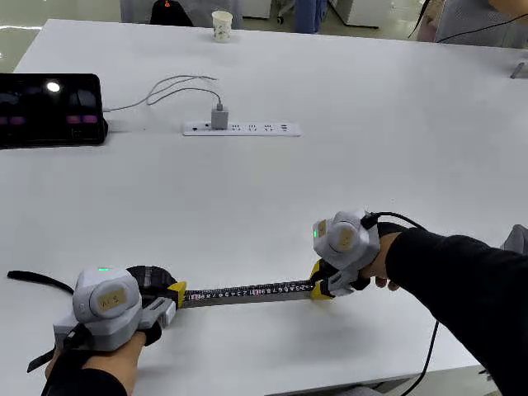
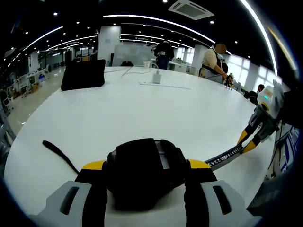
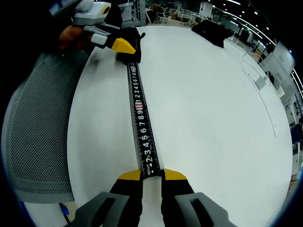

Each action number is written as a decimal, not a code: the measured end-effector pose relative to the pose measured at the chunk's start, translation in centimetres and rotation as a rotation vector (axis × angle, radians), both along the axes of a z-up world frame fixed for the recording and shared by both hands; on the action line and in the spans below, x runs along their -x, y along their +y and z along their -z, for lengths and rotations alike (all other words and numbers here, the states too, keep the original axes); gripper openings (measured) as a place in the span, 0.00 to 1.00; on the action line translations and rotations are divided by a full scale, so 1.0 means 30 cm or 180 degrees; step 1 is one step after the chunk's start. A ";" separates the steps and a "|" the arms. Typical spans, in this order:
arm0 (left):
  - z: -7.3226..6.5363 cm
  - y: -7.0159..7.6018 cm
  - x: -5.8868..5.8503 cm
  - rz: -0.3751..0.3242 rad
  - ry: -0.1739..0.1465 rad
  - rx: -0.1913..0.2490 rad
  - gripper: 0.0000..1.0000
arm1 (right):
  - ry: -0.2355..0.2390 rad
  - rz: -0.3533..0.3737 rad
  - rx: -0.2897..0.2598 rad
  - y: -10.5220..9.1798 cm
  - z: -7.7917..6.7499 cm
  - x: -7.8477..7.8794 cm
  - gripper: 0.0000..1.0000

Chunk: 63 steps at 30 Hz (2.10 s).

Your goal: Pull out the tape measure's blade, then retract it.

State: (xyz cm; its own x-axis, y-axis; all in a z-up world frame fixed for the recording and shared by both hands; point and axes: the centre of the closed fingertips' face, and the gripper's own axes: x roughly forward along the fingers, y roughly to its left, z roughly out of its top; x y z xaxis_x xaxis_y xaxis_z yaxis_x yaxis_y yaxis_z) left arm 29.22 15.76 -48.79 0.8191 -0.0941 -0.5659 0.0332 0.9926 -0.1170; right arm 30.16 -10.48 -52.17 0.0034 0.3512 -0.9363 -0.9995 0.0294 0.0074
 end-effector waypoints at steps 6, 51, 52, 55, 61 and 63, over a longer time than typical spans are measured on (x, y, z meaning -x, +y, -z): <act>0.000 -0.001 0.001 0.0007 -0.0009 0.0003 0.61 | 0.0031 0.0057 -0.0101 0.007 0.001 -0.005 0.11; 0.003 0.000 0.004 0.0040 0.0049 0.0006 0.61 | 0.0042 0.0004 -0.0109 0.062 -0.003 0.002 0.11; 0.003 0.000 0.004 0.0040 0.0050 0.0006 0.61 | 0.0041 0.0002 -0.0105 0.063 -0.001 0.000 0.11; 0.003 -0.001 0.004 0.0043 0.0057 0.0007 0.61 | 0.0040 0.0004 -0.0104 0.065 -0.001 0.001 0.11; 0.006 -0.002 0.004 0.0047 0.0076 0.0013 0.61 | 0.0048 0.0044 -0.0122 0.075 0.000 0.001 0.11; 0.007 -0.002 0.004 0.0049 0.0084 0.0013 0.61 | 0.0047 0.0043 -0.0127 0.079 -0.001 0.001 0.11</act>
State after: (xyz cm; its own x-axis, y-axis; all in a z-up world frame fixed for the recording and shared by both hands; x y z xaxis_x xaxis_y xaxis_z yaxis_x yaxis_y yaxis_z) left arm 29.09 15.71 -49.00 0.8022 -0.1089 -0.5870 0.0453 0.9915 -0.1221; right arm 30.12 -8.09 -52.13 -0.0055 0.3883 -0.9215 -0.9988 0.0421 0.0237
